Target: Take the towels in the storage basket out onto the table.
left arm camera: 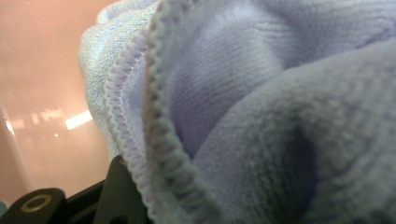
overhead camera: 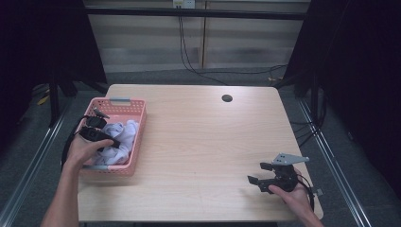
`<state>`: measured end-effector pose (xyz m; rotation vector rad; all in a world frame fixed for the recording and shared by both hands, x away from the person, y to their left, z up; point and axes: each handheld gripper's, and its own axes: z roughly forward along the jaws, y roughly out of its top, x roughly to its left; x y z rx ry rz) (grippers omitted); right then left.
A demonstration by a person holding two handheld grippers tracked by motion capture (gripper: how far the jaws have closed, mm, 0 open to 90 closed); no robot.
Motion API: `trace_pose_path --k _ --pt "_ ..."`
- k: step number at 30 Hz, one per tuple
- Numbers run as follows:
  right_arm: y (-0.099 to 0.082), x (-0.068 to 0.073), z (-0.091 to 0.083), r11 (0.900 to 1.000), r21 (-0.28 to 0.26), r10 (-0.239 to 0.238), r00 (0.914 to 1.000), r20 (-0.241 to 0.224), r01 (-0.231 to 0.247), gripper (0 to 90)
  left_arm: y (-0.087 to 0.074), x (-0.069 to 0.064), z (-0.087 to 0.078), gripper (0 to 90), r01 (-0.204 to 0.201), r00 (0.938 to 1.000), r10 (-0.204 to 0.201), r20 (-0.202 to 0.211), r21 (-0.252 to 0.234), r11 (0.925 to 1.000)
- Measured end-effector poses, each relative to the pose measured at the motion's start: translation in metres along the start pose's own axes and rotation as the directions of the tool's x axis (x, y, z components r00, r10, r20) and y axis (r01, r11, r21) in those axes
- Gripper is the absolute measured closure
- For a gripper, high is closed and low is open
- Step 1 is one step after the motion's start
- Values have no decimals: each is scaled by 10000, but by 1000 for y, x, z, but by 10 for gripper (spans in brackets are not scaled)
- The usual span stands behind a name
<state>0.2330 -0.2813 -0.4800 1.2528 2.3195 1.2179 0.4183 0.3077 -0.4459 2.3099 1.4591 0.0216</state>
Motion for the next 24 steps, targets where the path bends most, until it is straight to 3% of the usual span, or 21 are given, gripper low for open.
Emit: trace_pose_path --k 4,9,11,12,13,14,21,24 --pt "0 0 0 10000 8 -18 10000 18 18 209 -3 1 -9 512 73 10000 -73 -4 -457 9989" --pt "0 0 0 10000 12 25 10000 45 -25 209 -7 4 -19 513 -119 9997 136 196 -848 9963" --pt "0 0 0 10000 32 31 10000 38 -31 209 -9 4 -22 514 37 9995 -6 314 -992 9951" --pt "0 0 0 10000 31 59 10000 36 -59 209 -9 4 -23 514 -106 9996 130 243 -948 9954" --pt "0 0 0 10000 43 47 10000 38 -47 210 -8 3 -24 514 57 9997 -33 232 -1032 9946" --pt "0 0 0 10000 46 48 10000 31 -49 210 -8 4 -27 514 -190 9996 207 192 -883 9959" --pt "0 0 0 10000 73 19 10000 24 -19 209 -4 5 -43 513 -230 9993 257 287 -881 9958" --pt "0 0 1 9999 116 37 10000 85 -38 219 -2 4 -49 513 -43 10000 45 25 -752 9972"
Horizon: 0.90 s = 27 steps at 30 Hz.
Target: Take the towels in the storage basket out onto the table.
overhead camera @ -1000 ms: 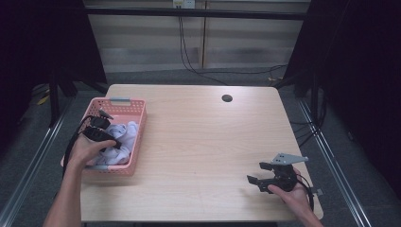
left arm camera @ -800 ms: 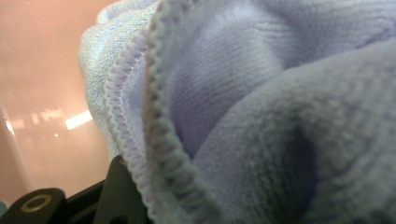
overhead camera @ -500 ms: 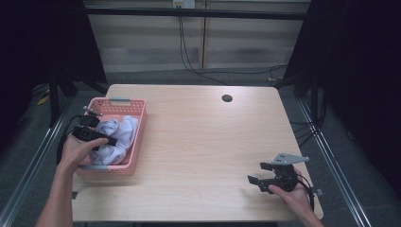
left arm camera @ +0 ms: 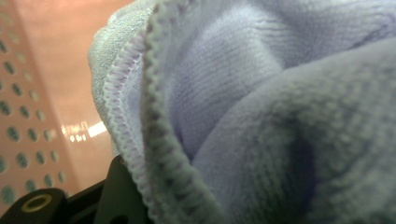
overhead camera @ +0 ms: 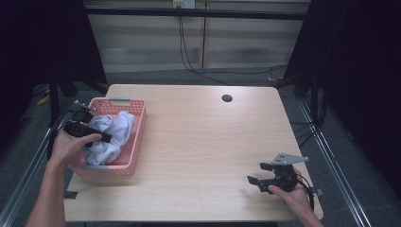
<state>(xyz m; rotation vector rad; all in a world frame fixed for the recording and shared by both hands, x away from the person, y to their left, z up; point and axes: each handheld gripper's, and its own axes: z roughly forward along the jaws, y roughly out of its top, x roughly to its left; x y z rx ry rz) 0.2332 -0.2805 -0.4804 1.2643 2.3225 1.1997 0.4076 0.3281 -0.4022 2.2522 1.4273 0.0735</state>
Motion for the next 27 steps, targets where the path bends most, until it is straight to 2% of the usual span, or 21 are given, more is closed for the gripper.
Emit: trace_pose_path --k 1,2,5,8,11,18,20,23,27 --pt "0 0 0 10000 30 24 10000 18 -25 219 1 -1 -2 513 -103 9999 104 -66 62 9999" --pt "0 0 0 10000 35 35 10000 0 -35 216 1 -2 -4 513 -164 9998 163 59 109 9998" --pt "0 0 0 10000 45 30 10000 -35 -29 212 4 -5 -10 513 -159 9999 159 40 6 9999" --pt "0 0 0 10000 59 36 10000 -57 -36 212 6 -5 -18 510 -194 9993 197 312 -112 9997" --pt "0 -1 0 9999 57 93 10000 -34 -93 203 10 -9 -23 510 -278 9996 279 88 -47 9996" --pt "0 -1 0 9999 77 98 10000 -13 -98 202 25 -21 -37 509 -709 9975 709 1 -93 9974" --pt "0 -1 0 9999 70 114 9999 -38 -113 198 29 -25 -40 509 -593 9982 593 -49 3 9982" --pt "0 -2 0 9999 44 109 9999 -21 -109 192 34 -28 -47 507 -806 9967 806 53 -4 9967" --pt "0 -2 -1 9999 49 158 9999 -70 -158 194 36 -35 -52 506 -893 9958 898 201 -238 9957"
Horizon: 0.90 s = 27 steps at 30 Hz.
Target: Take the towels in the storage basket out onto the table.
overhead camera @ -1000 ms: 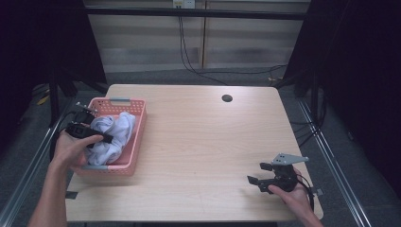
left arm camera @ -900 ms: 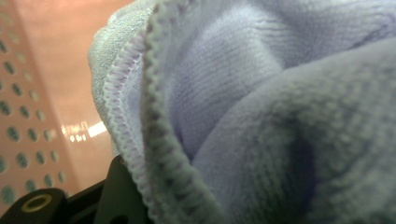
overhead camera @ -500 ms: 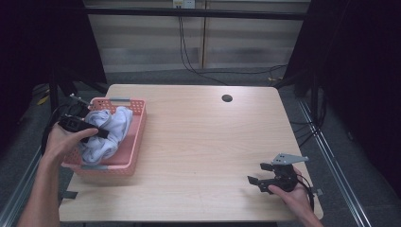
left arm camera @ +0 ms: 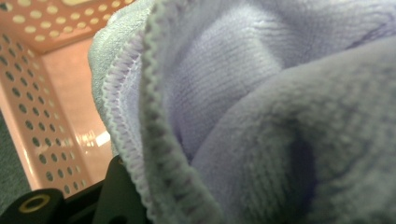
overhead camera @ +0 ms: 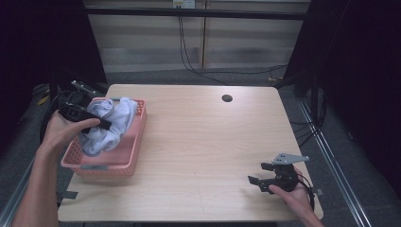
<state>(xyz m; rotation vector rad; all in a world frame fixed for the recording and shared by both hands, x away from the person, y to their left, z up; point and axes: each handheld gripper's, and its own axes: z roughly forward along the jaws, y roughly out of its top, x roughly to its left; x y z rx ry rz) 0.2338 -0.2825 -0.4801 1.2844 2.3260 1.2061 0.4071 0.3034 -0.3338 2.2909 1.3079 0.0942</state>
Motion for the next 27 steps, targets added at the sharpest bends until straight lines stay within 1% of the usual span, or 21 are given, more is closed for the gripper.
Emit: trace_pose_path --k 1,3,4,7,8,9,11,12,13,14,15,17,18,19,20,21,23,25,26,27 --pt "0 0 0 10000 43 -9 10000 -95 9 201 1 -2 0 506 -83 9999 83 -63 -39 10000" --pt "0 0 0 10000 49 -21 10000 -63 22 201 5 -7 0 506 -130 9999 131 80 -140 9998" --pt "0 0 0 10000 39 -28 10000 -66 29 200 7 -9 0 506 -221 9996 223 148 -107 9997" --pt "0 0 1 10000 58 -6 10000 -69 6 199 15 -18 -1 506 -361 9993 361 71 -127 9993" --pt "0 0 1 10000 56 0 10000 -68 1 198 18 -22 -1 506 -336 9994 338 111 -170 9993" --pt "0 0 1 10000 55 1 10000 -61 -1 198 21 -26 -1 505 -516 9986 518 146 -159 9985" --pt "0 0 1 10000 70 0 10000 -83 1 198 28 -34 1 505 -663 9972 669 321 -199 9976" --pt "0 0 1 10000 74 -7 10000 -82 7 198 31 -39 2 505 -788 9963 793 333 -159 9968" --pt "0 -1 1 10000 78 -30 9999 -113 31 199 35 -44 5 505 -773 9963 779 353 -180 9968" --pt "0 -1 1 10000 78 -30 9999 -113 31 199 38 -48 8 505 -920 9951 922 361 -91 9957" --pt "1 -1 1 10000 93 19 9999 -110 -18 199 42 -53 11 505 -965 9946 964 396 15 9953" --pt "1 -1 0 10000 85 14 9999 -129 -13 199 47 -61 18 505 -1063 9932 1061 484 25 9943" --pt "0 -1 0 10000 52 -10 9999 -138 11 199 49 -65 20 504 -1139 9917 1136 600 15 9935" --pt "0 -1 0 10000 54 -36 9999 -135 37 199 51 -69 22 503 -1188 9900 1192 751 -95 9929" --pt "0 -1 0 10000 49 -32 9999 -130 33 199 54 -73 24 503 -1287 9873 1297 922 -168 9915" --pt "0 -2 -1 10000 54 -5 9999 -106 6 195 56 -78 26 503 -1464 9846 1479 928 -222 9890" --pt "0 -2 0 10000 46 29 10000 -14 -29 177 62 -87 32 503 -1572 9825 1582 978 -181 9874" --pt "0 -3 0 10000 38 28 10000 -33 -28 179 67 -97 39 502 -1776 9774 1785 1129 -181 9839" --pt "0 -3 0 10000 33 15 10000 -35 -15 179 69 -102 42 502 -1764 9762 1775 1250 -201 9841" --pt "0 -3 0 10000 26 21 10000 -39 -21 179 71 -107 46 502 -1868 9735 1871 1311 -149 9823"
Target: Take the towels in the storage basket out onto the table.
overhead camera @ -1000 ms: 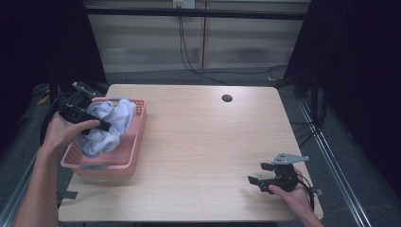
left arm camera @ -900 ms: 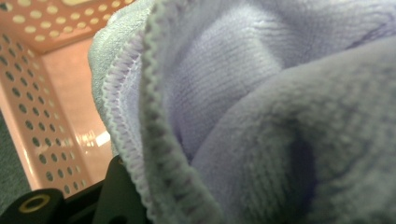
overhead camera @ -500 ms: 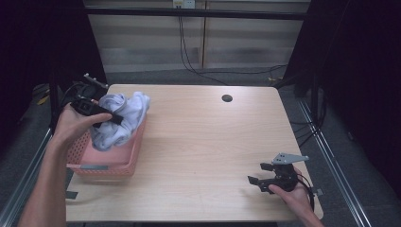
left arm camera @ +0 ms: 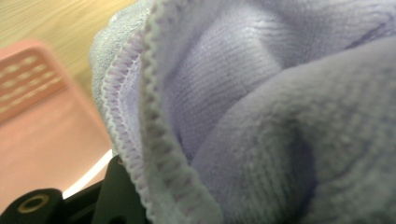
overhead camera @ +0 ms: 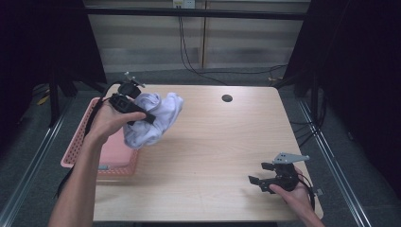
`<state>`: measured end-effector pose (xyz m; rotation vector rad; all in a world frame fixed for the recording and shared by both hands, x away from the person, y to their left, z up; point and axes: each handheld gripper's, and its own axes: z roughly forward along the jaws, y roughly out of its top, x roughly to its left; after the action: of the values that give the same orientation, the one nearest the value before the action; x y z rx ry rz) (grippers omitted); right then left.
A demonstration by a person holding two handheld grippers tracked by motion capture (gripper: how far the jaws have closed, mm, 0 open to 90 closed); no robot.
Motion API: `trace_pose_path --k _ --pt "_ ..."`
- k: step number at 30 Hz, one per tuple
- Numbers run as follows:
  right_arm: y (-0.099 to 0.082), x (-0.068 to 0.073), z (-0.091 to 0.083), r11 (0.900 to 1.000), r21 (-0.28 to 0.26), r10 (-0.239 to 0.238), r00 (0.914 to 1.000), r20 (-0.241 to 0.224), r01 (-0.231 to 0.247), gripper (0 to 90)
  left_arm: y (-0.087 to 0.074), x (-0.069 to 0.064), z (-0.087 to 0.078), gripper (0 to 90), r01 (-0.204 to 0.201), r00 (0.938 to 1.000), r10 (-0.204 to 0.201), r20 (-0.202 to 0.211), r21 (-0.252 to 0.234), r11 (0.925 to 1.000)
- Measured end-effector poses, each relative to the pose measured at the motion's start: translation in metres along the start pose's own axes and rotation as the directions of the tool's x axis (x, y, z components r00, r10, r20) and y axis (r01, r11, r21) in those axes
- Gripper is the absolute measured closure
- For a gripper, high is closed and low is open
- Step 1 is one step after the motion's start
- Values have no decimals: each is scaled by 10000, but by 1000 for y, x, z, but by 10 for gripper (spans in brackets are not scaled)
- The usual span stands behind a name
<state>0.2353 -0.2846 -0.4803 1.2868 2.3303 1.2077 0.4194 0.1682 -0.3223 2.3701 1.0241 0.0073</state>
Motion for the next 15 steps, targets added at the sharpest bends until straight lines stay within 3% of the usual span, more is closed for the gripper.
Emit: trace_pose_path --k 8,12,15 --pt "0 0 0 10000 9 -22 10000 -30 22 179 20 -35 35 501 -584 9974 580 438 87 9983" --pt "0 0 -1 10000 11 1 10000 -18 -1 179 24 -54 59 497 -1129 9916 1113 656 216 9934" --pt "0 0 -1 10000 59 -25 10000 -46 25 181 25 -62 79 496 -1118 9910 1117 731 -29 9937"
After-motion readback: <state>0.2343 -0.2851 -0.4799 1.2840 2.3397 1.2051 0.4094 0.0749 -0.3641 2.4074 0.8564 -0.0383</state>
